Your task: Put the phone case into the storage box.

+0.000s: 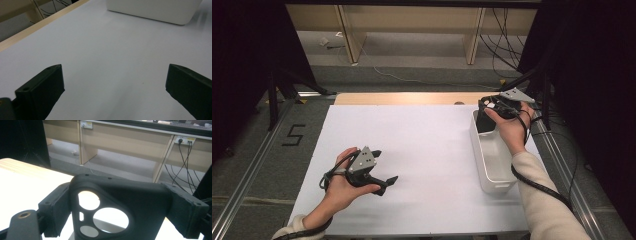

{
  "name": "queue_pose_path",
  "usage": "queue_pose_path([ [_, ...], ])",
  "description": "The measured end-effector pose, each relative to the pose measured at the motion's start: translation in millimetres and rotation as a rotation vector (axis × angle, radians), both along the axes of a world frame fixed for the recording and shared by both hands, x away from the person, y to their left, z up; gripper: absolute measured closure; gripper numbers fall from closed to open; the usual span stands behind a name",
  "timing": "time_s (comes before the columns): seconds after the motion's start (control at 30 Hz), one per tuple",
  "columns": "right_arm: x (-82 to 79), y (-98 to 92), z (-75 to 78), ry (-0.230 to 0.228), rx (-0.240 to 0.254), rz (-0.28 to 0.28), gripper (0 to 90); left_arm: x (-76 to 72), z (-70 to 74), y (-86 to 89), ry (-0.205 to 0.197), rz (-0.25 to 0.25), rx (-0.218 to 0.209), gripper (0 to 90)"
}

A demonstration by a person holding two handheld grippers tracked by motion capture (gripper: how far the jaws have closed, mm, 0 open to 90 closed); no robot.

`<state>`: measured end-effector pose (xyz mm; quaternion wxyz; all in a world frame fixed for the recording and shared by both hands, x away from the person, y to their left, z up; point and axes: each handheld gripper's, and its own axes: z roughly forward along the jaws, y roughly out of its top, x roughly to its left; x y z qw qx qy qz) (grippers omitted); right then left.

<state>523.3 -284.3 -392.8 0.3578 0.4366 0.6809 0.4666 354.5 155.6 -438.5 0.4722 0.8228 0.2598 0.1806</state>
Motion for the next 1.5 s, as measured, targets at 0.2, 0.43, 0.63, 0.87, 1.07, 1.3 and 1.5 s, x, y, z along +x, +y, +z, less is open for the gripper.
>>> queue_pose_path([
  [0.2, 1.3, 0.2, -2.1, 0.009, -0.002, 0.0, 15.8, 0.0, -0.1, -0.1, 0.0, -0.002, 0.001, 1.1],
  [0.43, 2.3, 0.1, -2.8, 0.014, -0.002, 0.0, 15.7, 0.1, -0.2, -0.2, 0.001, -0.001, 0.001, 1.1],
  [0.63, 3.9, 0.6, -3.1, 0.019, -0.003, 0.0, 15.7, 0.3, -0.5, 0.0, 0.002, -0.001, 0.001, 1.1],
  [0.87, 5.4, 1.8, -3.3, 0.024, -0.012, 0.001, 15.7, 0.3, -0.6, 0.0, 0.003, -0.002, 0.0, 1.1],
  [1.07, 7.3, 2.6, -3.4, 0.041, -0.016, 0.001, 15.6, 0.3, -0.5, 0.2, 0.002, -0.002, -0.001, 1.1],
  [1.3, 9.8, 4.6, -3.7, 0.074, -0.032, 0.008, 15.4, 0.4, -0.5, 0.4, 0.002, -0.002, -0.001, 1.1],
  [1.5, 12.0, 7.4, -5.3, 0.087, -0.041, 0.009, 15.3, 0.4, -0.6, 0.5, 0.002, -0.001, 0.0, 1.1],
])
